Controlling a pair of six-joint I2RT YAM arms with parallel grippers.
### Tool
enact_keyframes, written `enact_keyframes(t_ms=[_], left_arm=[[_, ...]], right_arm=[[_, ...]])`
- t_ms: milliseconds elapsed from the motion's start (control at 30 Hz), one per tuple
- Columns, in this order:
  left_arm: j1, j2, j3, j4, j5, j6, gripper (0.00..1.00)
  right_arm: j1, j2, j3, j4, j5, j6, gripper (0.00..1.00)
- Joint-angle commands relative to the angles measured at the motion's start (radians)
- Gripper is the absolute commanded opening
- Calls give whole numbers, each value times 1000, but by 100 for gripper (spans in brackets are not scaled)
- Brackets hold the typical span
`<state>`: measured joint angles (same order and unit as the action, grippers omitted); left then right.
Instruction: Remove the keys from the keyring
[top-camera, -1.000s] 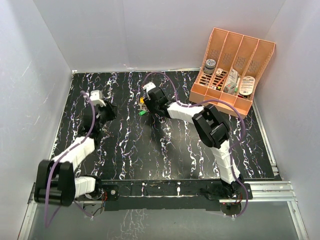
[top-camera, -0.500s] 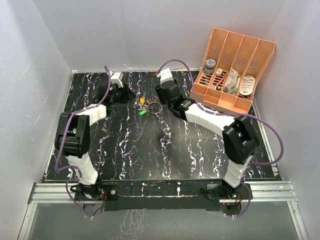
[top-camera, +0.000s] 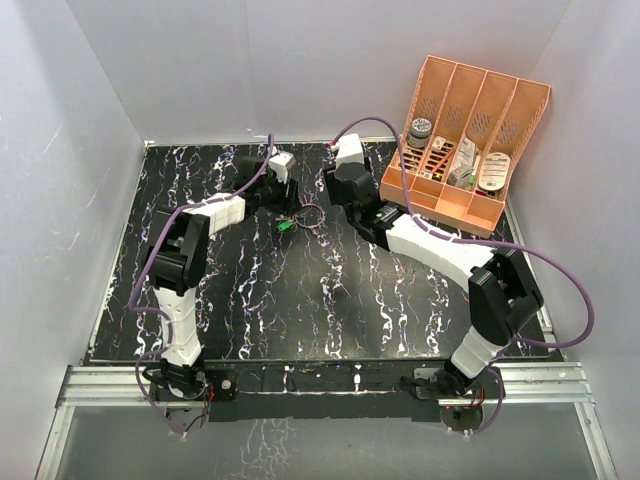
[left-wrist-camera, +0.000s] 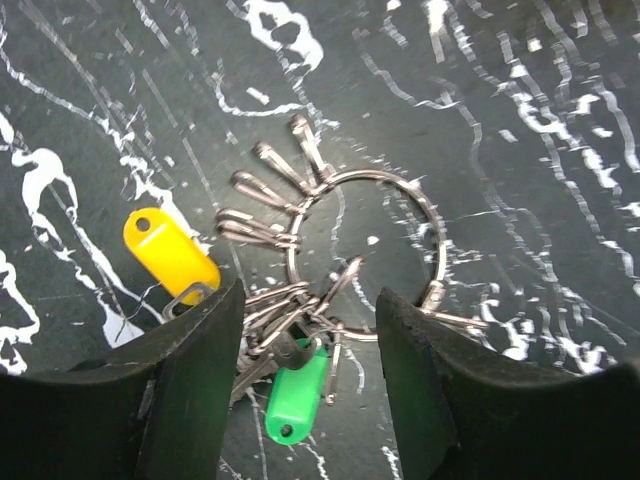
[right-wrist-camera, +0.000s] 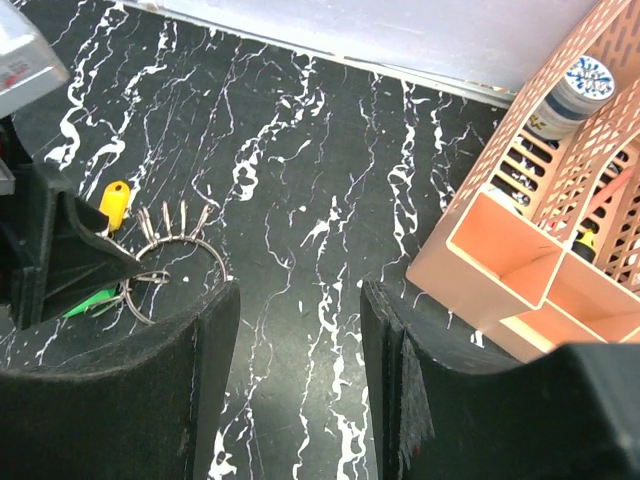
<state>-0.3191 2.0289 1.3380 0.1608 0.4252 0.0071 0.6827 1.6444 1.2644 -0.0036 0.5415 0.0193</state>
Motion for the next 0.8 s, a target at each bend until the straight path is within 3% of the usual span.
enact_keyframes(t_ms=[0,500,767], left_arm=[[-3,23,64,-90,-67,60,55],[-28,131,170,-148,-101,108,55],[-48,153,142,-149,-94,100,49]], right_arm=[[0,-47,-9,43,-37,25,50],[1,-67,-36,56,-69,35,50],[1,-68,-39,64,-58,36,50]])
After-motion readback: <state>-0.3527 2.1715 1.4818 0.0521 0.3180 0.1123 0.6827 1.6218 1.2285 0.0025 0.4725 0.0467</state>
